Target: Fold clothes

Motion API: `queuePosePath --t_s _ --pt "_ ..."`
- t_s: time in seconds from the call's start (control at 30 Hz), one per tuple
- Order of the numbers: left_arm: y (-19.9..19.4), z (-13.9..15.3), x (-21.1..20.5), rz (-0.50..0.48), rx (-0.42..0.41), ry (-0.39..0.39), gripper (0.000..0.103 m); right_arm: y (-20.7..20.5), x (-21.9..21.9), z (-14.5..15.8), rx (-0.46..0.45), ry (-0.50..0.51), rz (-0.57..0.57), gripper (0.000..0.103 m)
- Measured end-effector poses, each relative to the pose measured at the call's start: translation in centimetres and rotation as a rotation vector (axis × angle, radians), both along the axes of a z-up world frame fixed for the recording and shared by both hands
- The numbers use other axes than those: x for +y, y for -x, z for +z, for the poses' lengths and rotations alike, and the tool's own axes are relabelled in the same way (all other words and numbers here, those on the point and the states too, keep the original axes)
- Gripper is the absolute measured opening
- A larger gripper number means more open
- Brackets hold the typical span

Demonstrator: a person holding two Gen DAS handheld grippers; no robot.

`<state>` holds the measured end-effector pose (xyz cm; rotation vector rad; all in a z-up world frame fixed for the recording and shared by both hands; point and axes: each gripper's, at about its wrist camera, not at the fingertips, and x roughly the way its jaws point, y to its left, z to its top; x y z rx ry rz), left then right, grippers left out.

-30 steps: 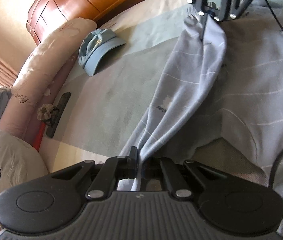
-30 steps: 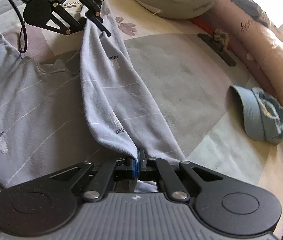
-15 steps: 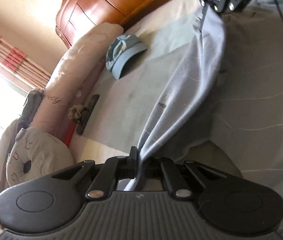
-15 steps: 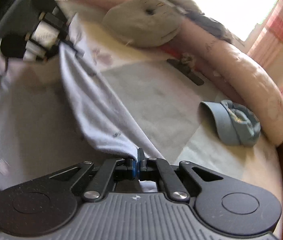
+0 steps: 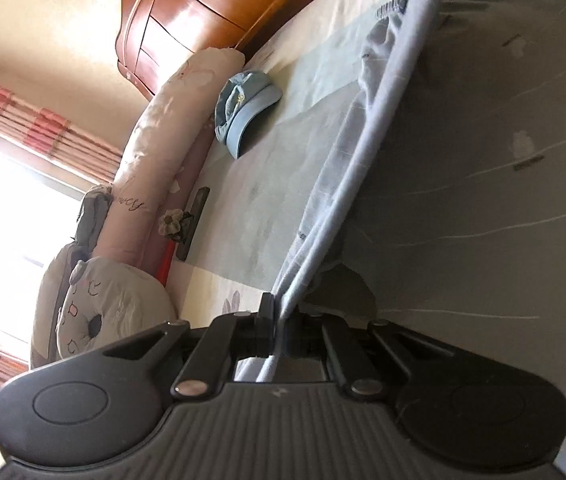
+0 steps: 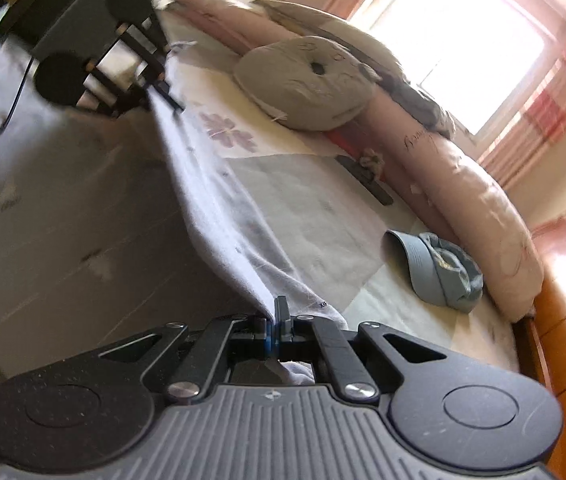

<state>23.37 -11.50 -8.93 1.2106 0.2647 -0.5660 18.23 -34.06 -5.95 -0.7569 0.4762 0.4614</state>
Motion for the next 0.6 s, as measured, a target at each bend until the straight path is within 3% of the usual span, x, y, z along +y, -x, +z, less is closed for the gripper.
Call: queuePosePath --t_s 0.23,0.33,0.43,0.6 --pt "2.1 0.9 -0.2 -0.023 -0.034 -0.023 0.002 1.1 0.5 -1.3 -0.05 0.096 0.043 0.002" --pt "2.3 0.6 -0.2 -0.031 -0.036 -0.042 0.002 1.0 0.1 -1.0 -0.045 0.069 0.05 0.002" --pt "2.3 -0.6 -0.5 -0.042 -0.064 -0.068 0.013 0.9 -0.2 -0.5 -0.038 0.044 0.047 0.002" --pt "2.6 -3.2 -0.6 -0.075 -0.078 -0.142 0.014 1.0 -0.1 -0.1 -0.025 0.03 0.048 0.002"
